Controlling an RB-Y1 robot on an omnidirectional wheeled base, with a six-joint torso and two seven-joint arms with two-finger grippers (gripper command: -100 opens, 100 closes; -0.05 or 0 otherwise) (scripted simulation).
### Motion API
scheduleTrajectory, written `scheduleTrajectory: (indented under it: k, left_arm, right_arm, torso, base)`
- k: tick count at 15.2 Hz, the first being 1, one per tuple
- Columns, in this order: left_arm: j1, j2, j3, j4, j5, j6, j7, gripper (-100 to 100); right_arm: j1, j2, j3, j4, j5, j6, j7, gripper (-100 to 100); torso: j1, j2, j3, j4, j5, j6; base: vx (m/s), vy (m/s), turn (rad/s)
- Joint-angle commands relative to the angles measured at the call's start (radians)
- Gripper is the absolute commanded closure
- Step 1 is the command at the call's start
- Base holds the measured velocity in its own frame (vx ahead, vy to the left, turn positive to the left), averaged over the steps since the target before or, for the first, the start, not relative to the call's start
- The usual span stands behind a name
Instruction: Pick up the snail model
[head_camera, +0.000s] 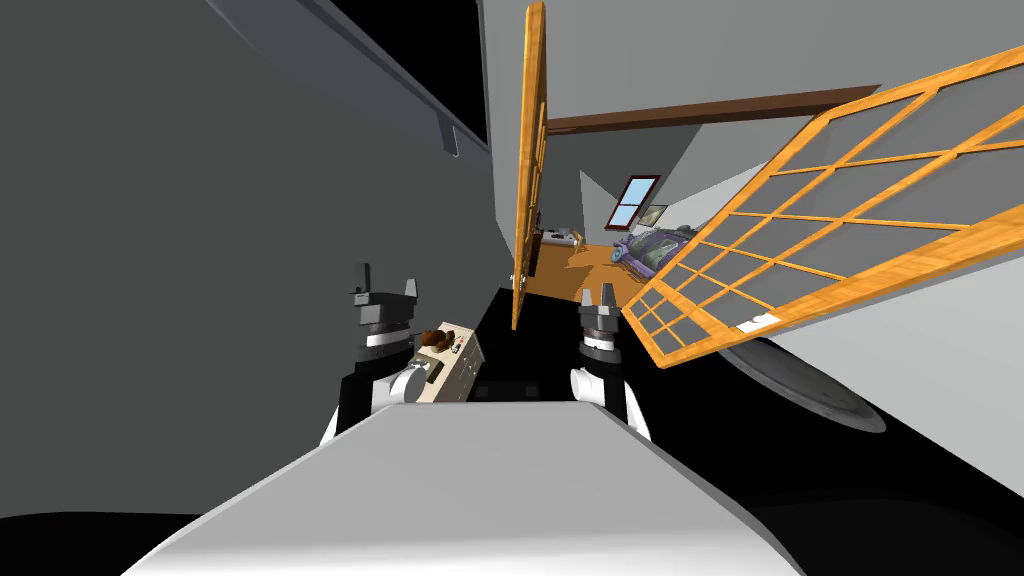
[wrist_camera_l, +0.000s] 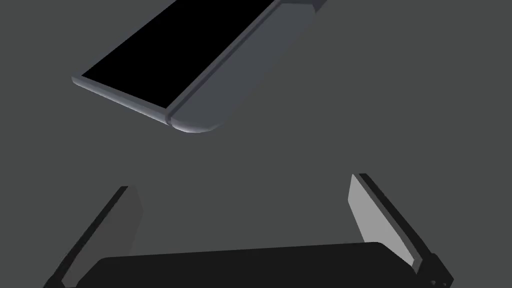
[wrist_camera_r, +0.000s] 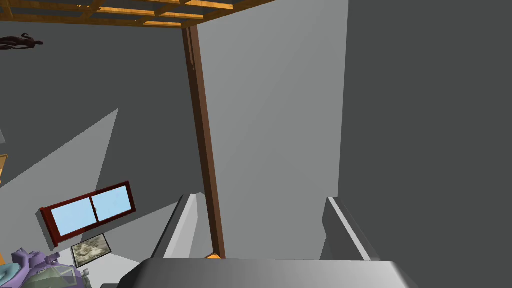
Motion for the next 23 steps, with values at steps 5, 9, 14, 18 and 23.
scheduleTrajectory:
  k: [5, 9, 14, 18, 23]
  left_arm:
    - [0.000, 0.062, 0.016, 0.038, 0.030, 0.093, 0.021, -100]
    - [0.000, 0.091, 0.026, 0.063, 0.051, 0.156, 0.035, -100]
    - [-0.001, 0.134, 0.047, 0.110, 0.089, 0.260, 0.062, -100]
    - [-0.001, 0.163, 0.062, 0.147, 0.119, 0.350, 0.083, -100]
    - [-0.001, 0.191, 0.079, 0.187, 0.152, 0.444, 0.105, -100]
  right_arm:
    - [0.000, 0.000, 0.000, 0.000, 0.000, 0.000, 0.000, 0]
    - [0.000, 0.000, 0.000, 0.000, 0.000, 0.000, 0.000, 0]
    - [0.000, 0.000, 0.000, 0.000, 0.000, 0.000, 0.000, 0]
    - [0.000, 0.000, 0.000, 0.000, 0.000, 0.000, 0.000, 0]
    - [0.000, 0.000, 0.000, 0.000, 0.000, 0.000, 0.000, 0]
  torso:
    - [-0.001, -0.004, -0.002, -0.001, 0.000, 0.000]
    - [-0.001, -0.006, -0.003, -0.001, 0.000, 0.000]
    - [-0.002, -0.005, -0.003, -0.001, 0.000, 0.000]
    - [-0.001, -0.006, -0.004, -0.002, 0.000, 0.000]
    - [-0.002, -0.006, -0.004, -0.001, 0.000, 0.000]
  base:
    - [0.052, -0.021, 0.014]
    - [0.074, -0.020, 0.017]
    - [0.069, -0.026, 0.017]
    - [0.082, -0.023, 0.018]
    - [0.078, -0.027, 0.018]
